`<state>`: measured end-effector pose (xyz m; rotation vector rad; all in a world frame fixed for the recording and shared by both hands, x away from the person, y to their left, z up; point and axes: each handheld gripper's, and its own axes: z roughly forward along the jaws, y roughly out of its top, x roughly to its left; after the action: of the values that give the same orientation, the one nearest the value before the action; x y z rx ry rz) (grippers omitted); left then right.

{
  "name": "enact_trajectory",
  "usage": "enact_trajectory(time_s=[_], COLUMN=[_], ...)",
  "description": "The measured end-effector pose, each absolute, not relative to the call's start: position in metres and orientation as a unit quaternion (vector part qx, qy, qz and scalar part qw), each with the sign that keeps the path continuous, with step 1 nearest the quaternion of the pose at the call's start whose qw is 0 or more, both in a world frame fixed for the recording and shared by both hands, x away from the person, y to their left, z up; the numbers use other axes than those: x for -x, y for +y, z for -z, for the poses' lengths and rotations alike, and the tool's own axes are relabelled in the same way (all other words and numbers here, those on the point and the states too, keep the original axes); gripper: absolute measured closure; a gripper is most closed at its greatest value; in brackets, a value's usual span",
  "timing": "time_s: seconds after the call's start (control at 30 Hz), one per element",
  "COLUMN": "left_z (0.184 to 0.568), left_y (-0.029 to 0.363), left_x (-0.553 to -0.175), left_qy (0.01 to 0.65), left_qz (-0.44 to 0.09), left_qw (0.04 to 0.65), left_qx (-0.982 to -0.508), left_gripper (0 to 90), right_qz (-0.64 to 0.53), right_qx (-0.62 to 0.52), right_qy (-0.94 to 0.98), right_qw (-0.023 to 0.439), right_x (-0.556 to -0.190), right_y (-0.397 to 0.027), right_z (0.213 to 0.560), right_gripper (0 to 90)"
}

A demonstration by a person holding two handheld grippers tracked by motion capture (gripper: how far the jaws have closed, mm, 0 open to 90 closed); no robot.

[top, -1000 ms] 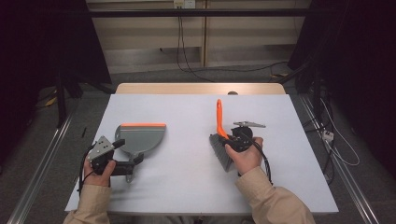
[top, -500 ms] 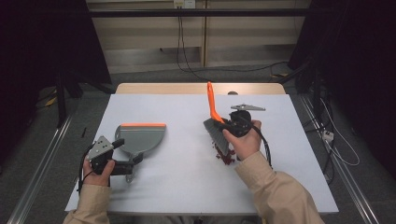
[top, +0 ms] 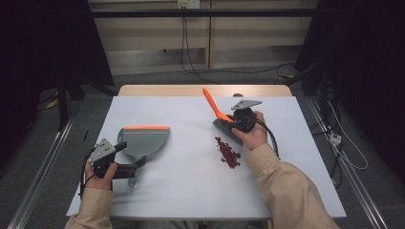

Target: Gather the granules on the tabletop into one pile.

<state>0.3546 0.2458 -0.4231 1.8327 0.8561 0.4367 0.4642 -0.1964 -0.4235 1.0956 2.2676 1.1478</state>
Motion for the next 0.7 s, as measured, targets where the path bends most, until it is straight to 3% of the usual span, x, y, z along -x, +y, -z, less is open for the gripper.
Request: enact_trajectory(time_s=[0.33, 0.47, 0.7], left_z=[0.424, 0.424, 0.424], left_y=[0.245, 0.244, 0.244], left_x=[-0.355, -0.354, -0.354], left_qy=[0.356, 0.356, 0.355], left_qz=[-0.18, -0.18, -0.18], left_qw=[0.51, 0.512, 0.509], left_qx=[-0.762, -0.761, -0.763], left_gripper=[3.7, 3.7, 3.7], right_qz=[-0.406, -0.403, -0.374], right_qx=[-0.383, -0.382, -0.387], right_qy=[0.813, 0.816, 0.831], right_qw=[0.167, 0.159, 0.142], right_x=[-0.464, -0.463, -0.457], right_y=[-0.195, -0.195, -0.202], right_z=[0.427, 0.424, 0.41], right_gripper=[70.5, 64.0, 63.9])
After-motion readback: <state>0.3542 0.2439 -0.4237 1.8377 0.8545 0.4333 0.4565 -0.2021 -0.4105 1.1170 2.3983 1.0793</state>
